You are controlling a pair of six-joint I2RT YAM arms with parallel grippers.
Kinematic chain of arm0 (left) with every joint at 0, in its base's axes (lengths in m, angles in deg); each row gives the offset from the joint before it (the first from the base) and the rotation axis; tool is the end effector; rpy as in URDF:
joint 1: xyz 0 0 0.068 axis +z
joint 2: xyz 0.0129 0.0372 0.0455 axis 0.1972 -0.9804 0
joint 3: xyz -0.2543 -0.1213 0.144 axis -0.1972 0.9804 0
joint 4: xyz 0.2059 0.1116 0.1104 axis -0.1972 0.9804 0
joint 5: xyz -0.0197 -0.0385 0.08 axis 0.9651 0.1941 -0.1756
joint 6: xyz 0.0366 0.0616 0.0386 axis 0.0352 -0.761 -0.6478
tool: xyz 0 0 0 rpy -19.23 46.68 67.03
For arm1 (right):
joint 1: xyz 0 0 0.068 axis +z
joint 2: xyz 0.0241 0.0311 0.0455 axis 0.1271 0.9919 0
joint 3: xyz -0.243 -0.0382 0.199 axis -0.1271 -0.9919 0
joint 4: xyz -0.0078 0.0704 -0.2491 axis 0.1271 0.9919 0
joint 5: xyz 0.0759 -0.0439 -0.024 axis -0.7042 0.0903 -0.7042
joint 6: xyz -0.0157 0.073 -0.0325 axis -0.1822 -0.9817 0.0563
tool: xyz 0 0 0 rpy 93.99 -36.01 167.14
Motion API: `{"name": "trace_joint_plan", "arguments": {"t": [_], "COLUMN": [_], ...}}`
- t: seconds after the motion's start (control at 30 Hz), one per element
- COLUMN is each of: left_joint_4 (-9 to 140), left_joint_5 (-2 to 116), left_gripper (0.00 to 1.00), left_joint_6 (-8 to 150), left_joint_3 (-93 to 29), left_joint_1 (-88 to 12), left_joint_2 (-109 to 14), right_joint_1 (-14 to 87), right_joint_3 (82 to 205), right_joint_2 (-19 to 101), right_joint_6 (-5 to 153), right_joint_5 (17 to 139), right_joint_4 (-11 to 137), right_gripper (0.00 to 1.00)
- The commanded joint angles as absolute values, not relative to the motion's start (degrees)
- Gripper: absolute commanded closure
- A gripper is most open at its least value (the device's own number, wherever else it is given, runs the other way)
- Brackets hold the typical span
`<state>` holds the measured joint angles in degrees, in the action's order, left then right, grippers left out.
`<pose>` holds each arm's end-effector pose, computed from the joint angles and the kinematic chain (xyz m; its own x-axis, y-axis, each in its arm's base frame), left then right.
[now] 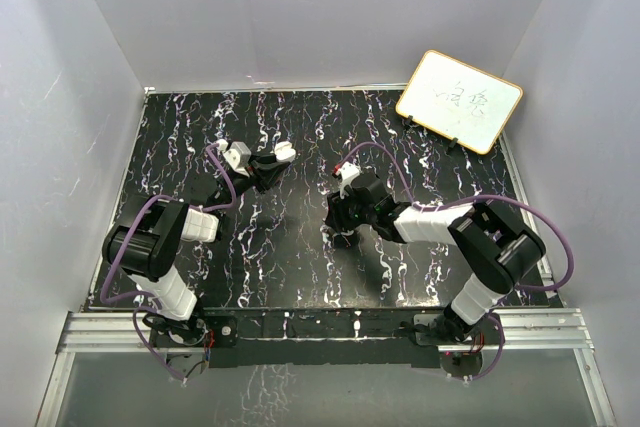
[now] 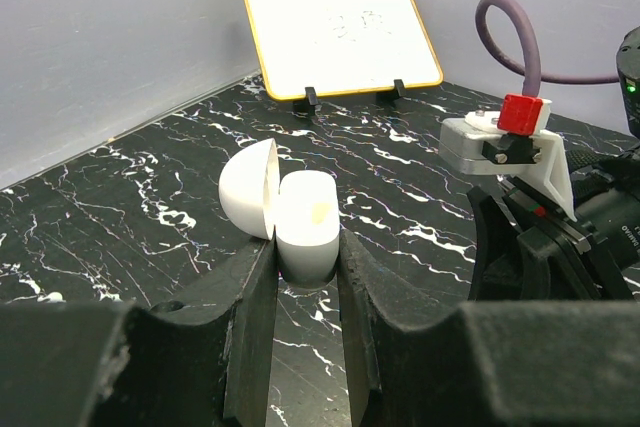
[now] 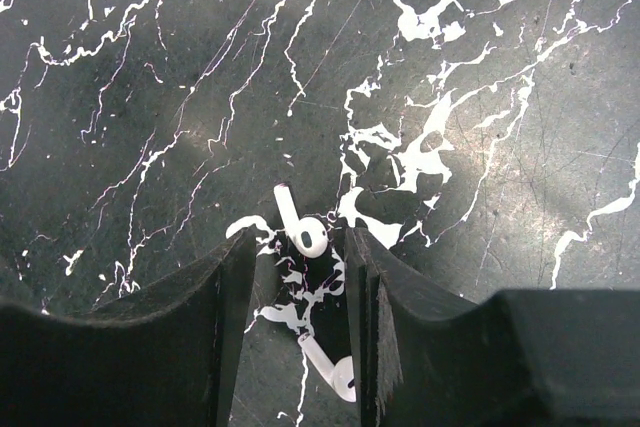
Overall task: Insert the wireless bluetooth earbuds into the charging case
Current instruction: Pick up the earbud from the center of the board.
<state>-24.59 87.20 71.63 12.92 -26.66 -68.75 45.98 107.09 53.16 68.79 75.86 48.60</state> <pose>0.2934 -0.1255 0.2650 0.2050 -0.2280 -0.9518 0.8204 0.5703 0.0401 0.2575 0.2213 0.1695 -0.6402 -0.2468 -0.7275 -0.5946 0.7588 0.2659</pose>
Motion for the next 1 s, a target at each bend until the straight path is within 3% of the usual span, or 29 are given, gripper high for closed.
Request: {"name": "trace_joint_plan", "arguments": {"t": [0.0,0.37,0.97], "left_joint_4": [-34.8,-34.8,-34.8], "left_joint_5": [87.9,88.0,88.1], "left_gripper": [1.0,1.0,1.0], "left_joint_6": [71.4,71.5,71.9], "left_joint_3": [12.7,12.5,12.6], "left_joint_1": [-26.8,-26.8,-26.8], "left_joint_2": [-66.7,-67.2,-67.1], "right_joint_1": [46.2,46.4,47.0], "right_joint_3": [106.9,106.6,106.7], "right_joint_2": [53.9,54.8,53.1], "right_joint_6": [69.7,70.5,72.6], "right_joint_5": [76.2,76.9,80.0], "right_joint_4": [45.0,44.9,45.4], "right_gripper": [0.63,0.68,0.86]}}
